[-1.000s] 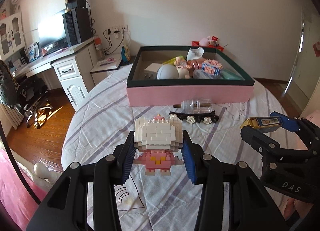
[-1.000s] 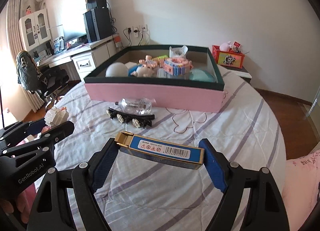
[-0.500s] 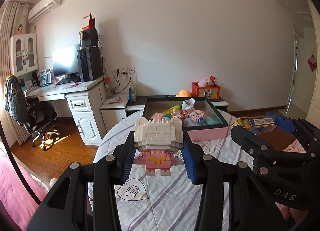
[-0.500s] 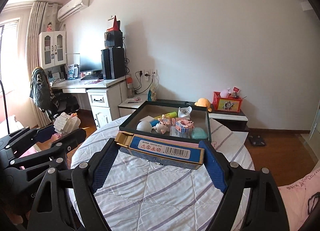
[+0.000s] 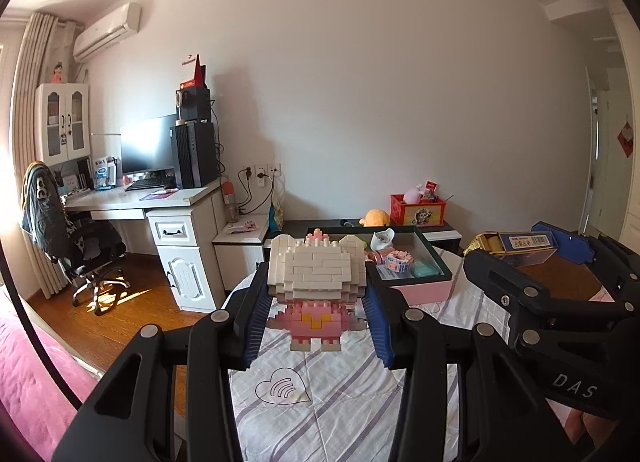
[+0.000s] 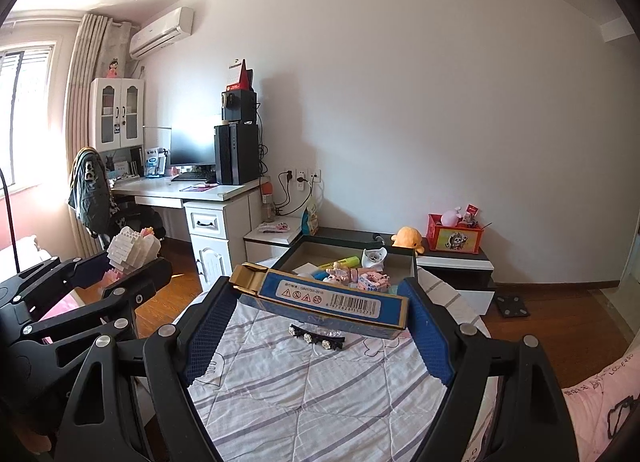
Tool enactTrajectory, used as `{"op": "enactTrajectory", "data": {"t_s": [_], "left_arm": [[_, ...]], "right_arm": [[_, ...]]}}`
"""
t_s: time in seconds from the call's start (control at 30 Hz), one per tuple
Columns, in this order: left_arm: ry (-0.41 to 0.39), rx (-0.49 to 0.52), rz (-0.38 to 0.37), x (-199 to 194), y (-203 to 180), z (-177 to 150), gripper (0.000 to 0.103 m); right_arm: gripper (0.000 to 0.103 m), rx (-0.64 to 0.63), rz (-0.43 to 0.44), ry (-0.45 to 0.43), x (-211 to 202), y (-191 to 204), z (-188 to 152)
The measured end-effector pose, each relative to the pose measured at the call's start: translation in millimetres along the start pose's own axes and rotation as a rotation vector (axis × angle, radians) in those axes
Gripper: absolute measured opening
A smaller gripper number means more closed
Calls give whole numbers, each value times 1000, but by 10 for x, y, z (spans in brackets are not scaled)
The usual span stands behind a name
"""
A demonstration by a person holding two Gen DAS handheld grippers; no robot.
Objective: Organize rigid objects
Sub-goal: 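Carry the blue box over the pink box with the right tool while the left tool carries the block figure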
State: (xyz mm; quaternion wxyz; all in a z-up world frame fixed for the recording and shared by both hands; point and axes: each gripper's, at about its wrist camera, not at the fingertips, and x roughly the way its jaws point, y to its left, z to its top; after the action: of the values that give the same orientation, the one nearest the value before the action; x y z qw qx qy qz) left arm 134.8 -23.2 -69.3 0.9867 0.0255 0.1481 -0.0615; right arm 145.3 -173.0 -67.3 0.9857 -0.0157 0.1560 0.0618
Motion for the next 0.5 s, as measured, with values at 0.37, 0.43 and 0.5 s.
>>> {"op": "enactTrajectory", "data": {"t_s": [0.37,0.43,0.5], "left_arm": [[6,5,27,215,0,30,44],[22,3,17,337,-8,35,44],[35,4,2,482,-34,47,44]], "right_arm": [[84,-8,17,-1,201,-8,67],[84,-9,15,8,300,-41,70],[84,-7,9,17,412,-81,76]]}}
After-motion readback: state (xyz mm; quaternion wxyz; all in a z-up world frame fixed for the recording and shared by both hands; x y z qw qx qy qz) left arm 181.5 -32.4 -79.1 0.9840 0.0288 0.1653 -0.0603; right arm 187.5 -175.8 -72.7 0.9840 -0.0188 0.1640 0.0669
